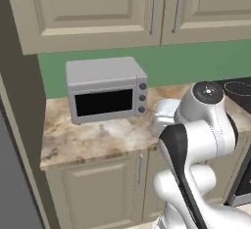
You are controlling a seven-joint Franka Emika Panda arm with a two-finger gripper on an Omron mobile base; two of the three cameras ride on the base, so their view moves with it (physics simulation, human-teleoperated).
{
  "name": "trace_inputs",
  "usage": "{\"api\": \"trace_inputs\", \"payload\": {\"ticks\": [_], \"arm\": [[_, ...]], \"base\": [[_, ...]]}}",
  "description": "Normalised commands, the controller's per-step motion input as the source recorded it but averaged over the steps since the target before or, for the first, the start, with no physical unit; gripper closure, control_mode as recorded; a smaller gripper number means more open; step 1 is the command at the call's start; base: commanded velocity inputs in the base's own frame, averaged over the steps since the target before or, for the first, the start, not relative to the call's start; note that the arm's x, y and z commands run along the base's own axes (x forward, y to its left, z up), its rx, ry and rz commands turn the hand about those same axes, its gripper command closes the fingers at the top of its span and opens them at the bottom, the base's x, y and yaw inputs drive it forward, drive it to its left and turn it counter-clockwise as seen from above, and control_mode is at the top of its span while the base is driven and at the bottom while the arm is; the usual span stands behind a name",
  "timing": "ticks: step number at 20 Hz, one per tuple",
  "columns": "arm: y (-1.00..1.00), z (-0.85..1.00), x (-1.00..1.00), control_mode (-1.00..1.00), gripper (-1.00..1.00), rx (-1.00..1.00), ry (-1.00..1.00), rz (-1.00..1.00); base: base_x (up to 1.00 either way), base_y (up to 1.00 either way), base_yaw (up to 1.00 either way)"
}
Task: Take the fish, lemon, and mango from the freezer and place them in the bowl on the counter.
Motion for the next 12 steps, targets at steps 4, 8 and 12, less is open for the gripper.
{"api": "trace_inputs", "payload": {"ticks": [4, 8, 12], "arm": [[0.00, 0.00, 0.00, 1.00, 1.00, 0.00, 0.00, 0.00], [0.00, 0.00, 0.00, 1.00, 1.00, 0.00, 0.00, 0.00], [-0.45, -0.15, 0.14, -1.00, 1.00, 0.03, 0.00, 0.04]], "base": [[0.79, -0.48, 0.01], [0.00, -0.59, 0.11], [0.00, -0.41, 0.04]]}}
